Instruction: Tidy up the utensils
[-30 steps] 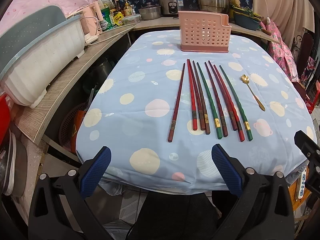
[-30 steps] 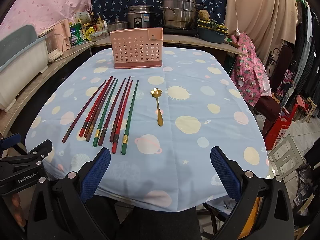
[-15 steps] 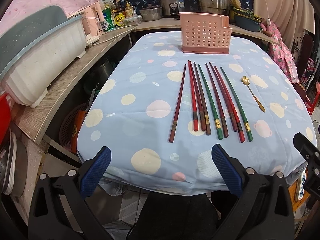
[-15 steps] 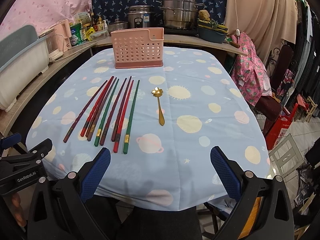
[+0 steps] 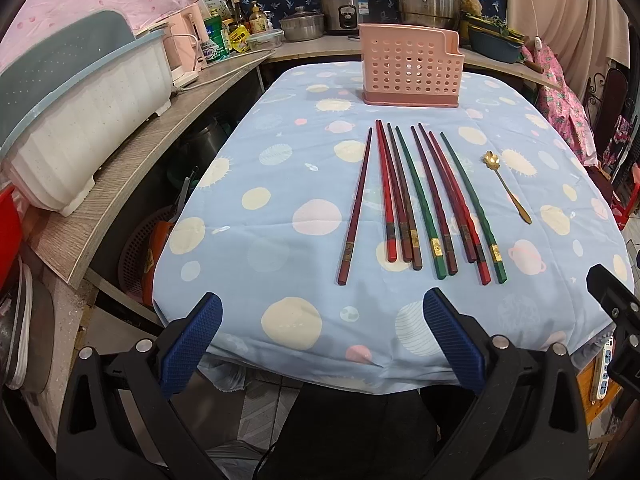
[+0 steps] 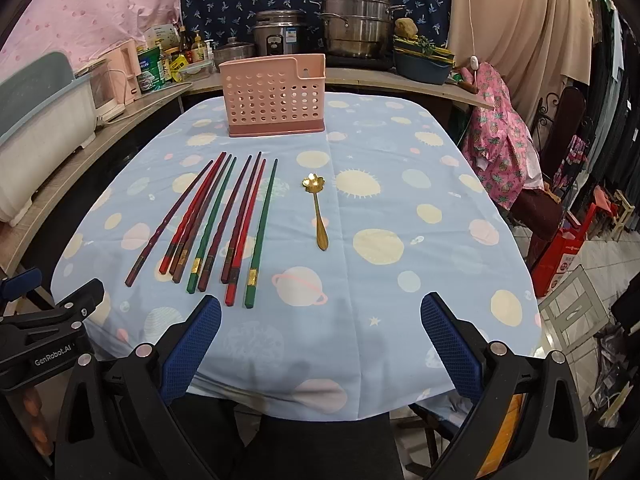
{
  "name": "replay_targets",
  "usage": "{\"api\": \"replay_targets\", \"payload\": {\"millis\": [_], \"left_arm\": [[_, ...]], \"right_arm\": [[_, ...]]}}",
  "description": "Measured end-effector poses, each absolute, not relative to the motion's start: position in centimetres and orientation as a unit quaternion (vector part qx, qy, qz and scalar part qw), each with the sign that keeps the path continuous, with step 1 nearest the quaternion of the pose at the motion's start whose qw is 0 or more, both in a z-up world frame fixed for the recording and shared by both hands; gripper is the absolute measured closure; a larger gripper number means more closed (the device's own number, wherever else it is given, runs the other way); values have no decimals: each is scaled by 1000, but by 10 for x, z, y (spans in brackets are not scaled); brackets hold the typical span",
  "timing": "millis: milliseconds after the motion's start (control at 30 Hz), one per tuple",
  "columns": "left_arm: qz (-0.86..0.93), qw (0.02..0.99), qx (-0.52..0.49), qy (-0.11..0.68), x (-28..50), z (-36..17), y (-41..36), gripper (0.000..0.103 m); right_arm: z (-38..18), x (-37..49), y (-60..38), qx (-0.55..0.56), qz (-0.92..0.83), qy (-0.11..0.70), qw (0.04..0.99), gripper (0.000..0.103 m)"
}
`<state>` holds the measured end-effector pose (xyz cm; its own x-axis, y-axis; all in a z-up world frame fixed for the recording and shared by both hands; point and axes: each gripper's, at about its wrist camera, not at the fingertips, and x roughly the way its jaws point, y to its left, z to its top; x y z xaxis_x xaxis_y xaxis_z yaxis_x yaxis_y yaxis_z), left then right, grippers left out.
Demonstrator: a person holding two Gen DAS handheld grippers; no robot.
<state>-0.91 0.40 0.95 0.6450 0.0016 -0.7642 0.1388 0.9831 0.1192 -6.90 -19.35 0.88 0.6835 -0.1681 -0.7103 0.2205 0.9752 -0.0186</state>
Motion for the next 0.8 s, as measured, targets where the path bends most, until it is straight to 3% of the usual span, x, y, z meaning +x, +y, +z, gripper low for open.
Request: {"api": "replay_targets", "payload": {"millis": [800], "left_arm": [[-38,902,84,422,-8,7,4,7]], "right_arm": [[4,-67,-196,40,-108,388,915,7]]}}
